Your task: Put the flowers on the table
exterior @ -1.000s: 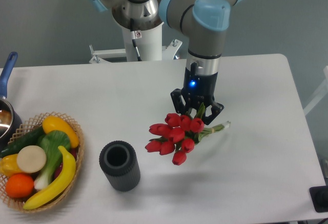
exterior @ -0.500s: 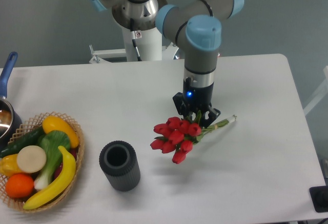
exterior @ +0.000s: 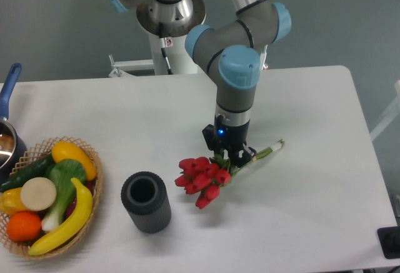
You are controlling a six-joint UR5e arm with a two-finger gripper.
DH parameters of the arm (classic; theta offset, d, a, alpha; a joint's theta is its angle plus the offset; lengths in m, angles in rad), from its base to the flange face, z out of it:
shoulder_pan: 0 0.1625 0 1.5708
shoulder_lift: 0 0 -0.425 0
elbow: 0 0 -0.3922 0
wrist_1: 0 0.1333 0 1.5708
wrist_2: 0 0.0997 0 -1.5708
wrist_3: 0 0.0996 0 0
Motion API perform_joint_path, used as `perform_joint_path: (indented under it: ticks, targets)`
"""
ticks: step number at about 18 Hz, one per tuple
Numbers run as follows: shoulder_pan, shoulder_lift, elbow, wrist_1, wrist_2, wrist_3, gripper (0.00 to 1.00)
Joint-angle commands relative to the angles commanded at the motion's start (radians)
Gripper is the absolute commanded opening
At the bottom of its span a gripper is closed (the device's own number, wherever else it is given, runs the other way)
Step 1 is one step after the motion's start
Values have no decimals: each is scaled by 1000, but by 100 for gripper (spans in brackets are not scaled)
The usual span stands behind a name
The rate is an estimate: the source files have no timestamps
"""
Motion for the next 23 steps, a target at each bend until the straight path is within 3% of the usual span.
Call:
perform_joint_path:
  ticks: [7,9,11,13,14,15,17,23]
  targets:
    - [-3,-11,-12,2,5,6,42]
    - [-3,-12,-5,2,5,9,56]
    - [-2,-15,0,3,3,11,81]
    - [8,-12,3,6,0,12,87]
    - [14,-11,5,6,-5,15,97]
    - [21,-9,8,8,-11,26,100]
    - [31,-6,14,9,-55,31,100]
    - [69,23,116,-9,-80,38,100]
